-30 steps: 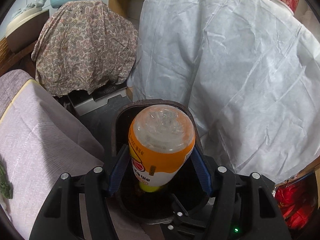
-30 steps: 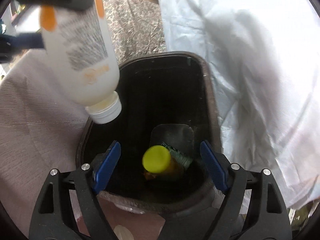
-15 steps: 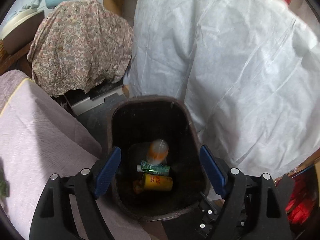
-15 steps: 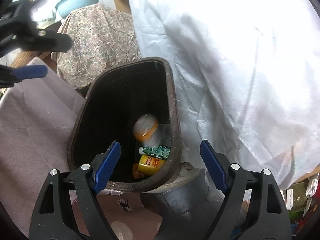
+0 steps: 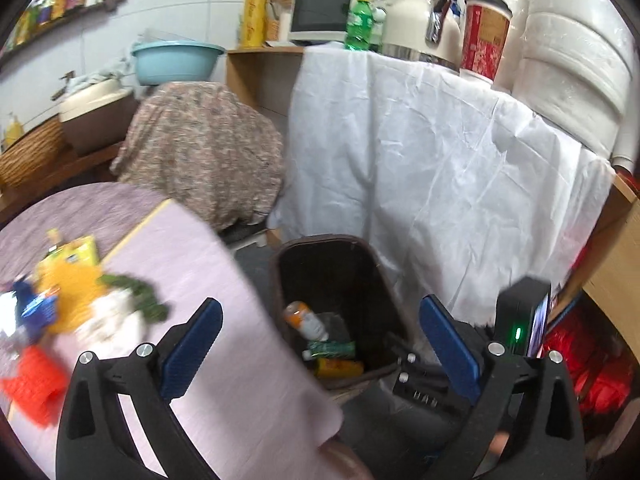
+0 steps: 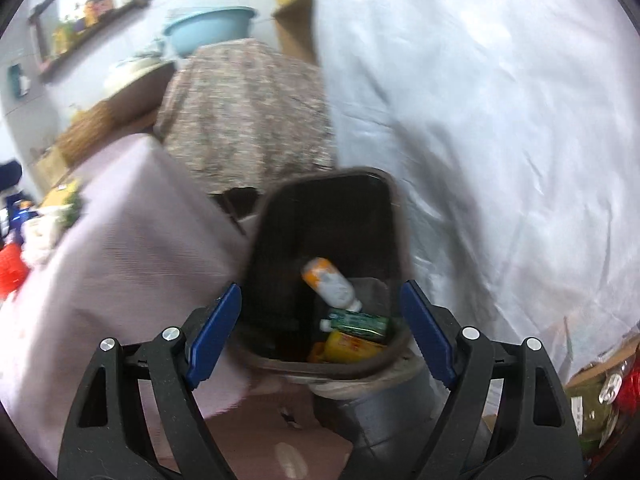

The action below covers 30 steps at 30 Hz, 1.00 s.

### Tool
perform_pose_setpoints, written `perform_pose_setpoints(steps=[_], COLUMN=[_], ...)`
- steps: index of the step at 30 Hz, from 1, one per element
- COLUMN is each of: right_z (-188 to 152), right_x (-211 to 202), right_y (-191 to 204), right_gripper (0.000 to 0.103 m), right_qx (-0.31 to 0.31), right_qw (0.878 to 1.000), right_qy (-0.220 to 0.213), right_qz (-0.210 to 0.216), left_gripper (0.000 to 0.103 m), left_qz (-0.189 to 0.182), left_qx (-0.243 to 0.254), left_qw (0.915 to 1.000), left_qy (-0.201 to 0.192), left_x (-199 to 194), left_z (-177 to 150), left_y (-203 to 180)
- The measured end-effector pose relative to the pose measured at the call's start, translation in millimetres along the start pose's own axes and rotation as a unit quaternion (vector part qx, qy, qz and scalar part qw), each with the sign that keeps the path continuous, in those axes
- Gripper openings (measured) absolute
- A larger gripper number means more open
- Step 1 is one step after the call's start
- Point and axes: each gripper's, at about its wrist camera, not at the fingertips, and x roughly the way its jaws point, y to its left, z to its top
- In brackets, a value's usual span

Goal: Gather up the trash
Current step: 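Move both tools back over the table toward the bag and tissue, then grasp the purple bag with the left tool while the right tool grasps the white tissue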

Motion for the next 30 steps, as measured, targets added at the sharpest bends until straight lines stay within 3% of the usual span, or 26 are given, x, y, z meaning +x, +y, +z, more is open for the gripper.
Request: perform_pose_setpoints(steps=[4,8,13,19,22,27,30], right_z=[8.4,12.9,15.1,14.1,15.4,17.7,18.2], right_x=[-15.6,-27.2,-38.0,-44.3,-43.7,-31.3,-18.6], right_y=[37.9,77.5,127.5,182.1,201.9,236.2,255.7], right_gripper=[0.081,0.081,0.081,0.081,0.081,0.081,0.068], right_qx=[-0.031,-0.071,-0.120,-0.181,-0.208,-0.249,-0.277], right_qw=[0.998,0.993,0.982,0.968,0.961,0.951,0.946], right_qy=[-0.004,-0.006,-0.004,0.002,0.004,0.020,0.029], right_qz=[0.049,0.092,0.142,0.176,0.180,0.180,0.166], left_gripper=[0.098,0.098,0.098,0.098,0.098,0.098,0.098], left_qz=[0.046,0.130,0.222,0.337,0.365,0.398,0.409], left_qx=[-0.010,-0.035,-0.100,-0.146,-0.173,-0.193,-0.199], left_qw=[0.9989,0.9908,0.9694,0.9293,0.9141,0.8964,0.8905], left_qy=[-0.008,-0.015,-0.034,-0.038,-0.037,-0.027,-0.025], left_x=[-31.1,-64.9,-117.3,-176.1,-195.7,-210.5,-213.9], left_z=[-21.8,-47.9,-83.9,-122.6,-138.4,-159.2,-166.3], left_y=[29.1,69.4,127.4,181.2,204.0,225.0,228.4])
